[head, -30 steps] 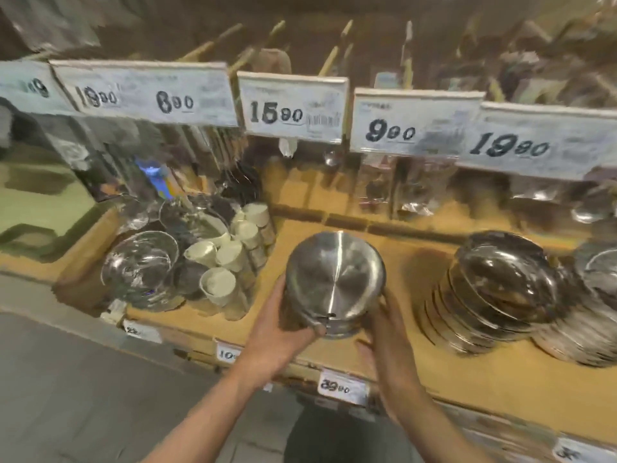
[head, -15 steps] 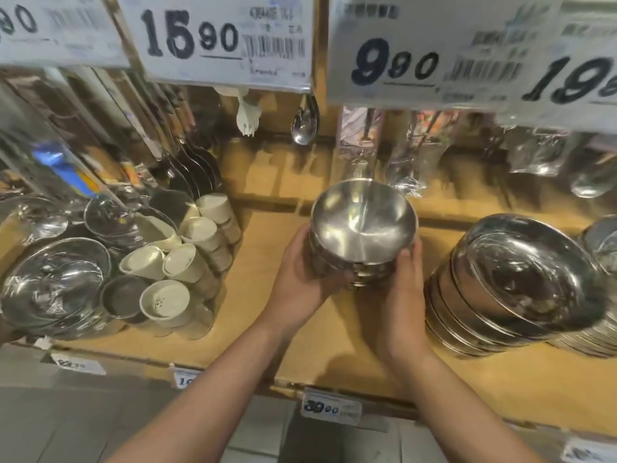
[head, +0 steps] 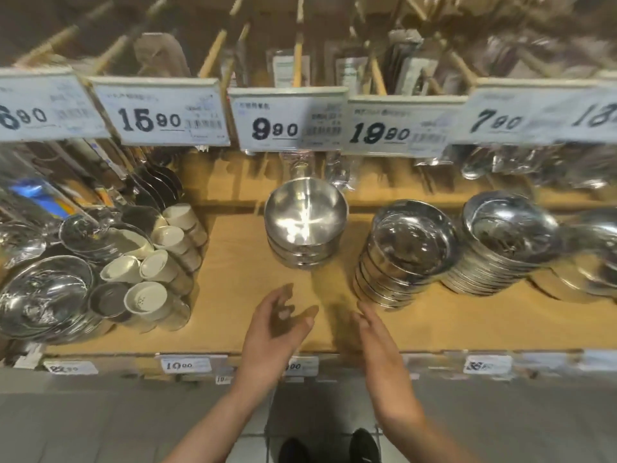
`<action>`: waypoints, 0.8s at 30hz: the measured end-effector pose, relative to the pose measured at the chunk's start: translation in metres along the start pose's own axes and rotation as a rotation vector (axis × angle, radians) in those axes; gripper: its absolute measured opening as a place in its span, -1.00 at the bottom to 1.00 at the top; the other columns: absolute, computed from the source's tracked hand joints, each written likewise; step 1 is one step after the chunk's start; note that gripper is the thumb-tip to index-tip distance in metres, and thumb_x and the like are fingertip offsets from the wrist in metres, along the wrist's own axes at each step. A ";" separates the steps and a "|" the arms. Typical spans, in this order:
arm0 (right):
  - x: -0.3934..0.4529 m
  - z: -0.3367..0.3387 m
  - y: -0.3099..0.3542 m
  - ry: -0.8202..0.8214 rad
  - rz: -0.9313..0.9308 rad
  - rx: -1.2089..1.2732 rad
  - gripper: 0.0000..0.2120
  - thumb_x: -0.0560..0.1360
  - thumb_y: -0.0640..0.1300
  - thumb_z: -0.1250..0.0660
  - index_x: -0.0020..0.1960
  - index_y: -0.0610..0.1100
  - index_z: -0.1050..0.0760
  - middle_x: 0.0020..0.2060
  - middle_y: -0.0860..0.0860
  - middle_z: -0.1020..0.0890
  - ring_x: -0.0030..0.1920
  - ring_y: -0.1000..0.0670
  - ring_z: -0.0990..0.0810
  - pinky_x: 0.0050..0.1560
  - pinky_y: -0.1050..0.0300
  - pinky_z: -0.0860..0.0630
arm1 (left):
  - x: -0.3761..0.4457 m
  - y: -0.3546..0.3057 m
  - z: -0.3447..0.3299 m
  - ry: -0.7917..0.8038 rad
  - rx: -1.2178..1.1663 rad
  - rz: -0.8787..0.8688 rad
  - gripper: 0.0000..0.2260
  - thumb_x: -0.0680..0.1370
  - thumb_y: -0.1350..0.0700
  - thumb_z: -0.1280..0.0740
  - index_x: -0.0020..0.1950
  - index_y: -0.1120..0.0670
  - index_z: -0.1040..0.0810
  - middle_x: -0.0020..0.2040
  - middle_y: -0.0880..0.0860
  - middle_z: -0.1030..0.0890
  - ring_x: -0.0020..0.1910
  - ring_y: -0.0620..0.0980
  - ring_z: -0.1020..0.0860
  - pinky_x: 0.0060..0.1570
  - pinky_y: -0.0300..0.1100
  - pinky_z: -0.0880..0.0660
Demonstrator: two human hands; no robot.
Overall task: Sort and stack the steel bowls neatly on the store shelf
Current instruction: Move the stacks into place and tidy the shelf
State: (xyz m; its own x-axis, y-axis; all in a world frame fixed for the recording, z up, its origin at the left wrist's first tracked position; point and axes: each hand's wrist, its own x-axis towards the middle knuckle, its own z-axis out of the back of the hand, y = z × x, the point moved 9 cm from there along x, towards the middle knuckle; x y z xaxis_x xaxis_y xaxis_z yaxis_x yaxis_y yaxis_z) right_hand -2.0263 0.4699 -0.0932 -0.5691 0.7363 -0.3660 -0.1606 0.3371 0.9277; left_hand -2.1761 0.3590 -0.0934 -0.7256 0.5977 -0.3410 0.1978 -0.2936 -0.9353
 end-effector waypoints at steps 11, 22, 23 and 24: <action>-0.072 0.276 0.043 -0.541 0.024 0.088 -0.77 0.66 -0.06 -0.27 0.28 0.08 -0.58 0.11 0.01 -0.68 0.02 0.19 -0.70 0.01 0.10 -0.63 | -0.068 -0.058 -0.191 0.396 0.142 -0.038 -0.70 0.53 0.14 -0.48 0.21 -0.08 -0.54 0.21 -0.11 -0.59 0.17 -0.23 -0.55 -0.04 -0.41 -0.49; 0.019 0.465 0.043 -0.488 -0.050 0.027 -0.55 0.68 0.04 -0.15 0.56 0.13 -0.28 0.48 0.03 -0.44 0.45 0.00 -0.42 0.41 -0.19 -0.42 | -0.046 -0.068 -0.394 0.341 0.021 0.045 -0.67 0.66 0.14 -0.29 0.44 0.05 -0.47 0.29 0.04 -0.59 0.19 0.01 -0.57 0.27 -0.02 -0.48; 0.033 0.474 0.045 -0.458 -0.044 0.020 -0.54 0.69 0.03 -0.14 0.58 0.11 -0.25 0.51 0.04 -0.40 0.50 0.01 -0.36 0.50 -0.18 -0.33 | -0.039 -0.067 -0.410 0.311 -0.016 0.074 -0.63 0.67 0.13 -0.28 0.48 0.05 -0.44 0.32 0.03 -0.57 0.22 0.03 -0.56 0.28 -0.02 -0.46; 0.046 0.480 0.049 -0.432 -0.025 0.009 -0.55 0.70 0.02 -0.12 0.58 0.10 -0.25 0.53 0.06 -0.37 0.51 0.04 -0.33 0.53 -0.11 -0.28 | -0.030 -0.066 -0.423 0.282 -0.057 0.093 -0.62 0.67 0.10 -0.28 0.50 0.03 -0.42 0.36 0.03 -0.55 0.30 0.07 -0.53 0.36 0.03 -0.42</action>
State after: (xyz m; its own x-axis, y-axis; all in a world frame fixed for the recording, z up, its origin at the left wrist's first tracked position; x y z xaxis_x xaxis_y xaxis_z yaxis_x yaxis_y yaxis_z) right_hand -1.6737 0.8018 -0.1003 -0.1744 0.9051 -0.3877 -0.1620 0.3620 0.9180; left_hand -1.8883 0.6759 -0.0611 -0.4928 0.7561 -0.4306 0.2971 -0.3189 -0.9000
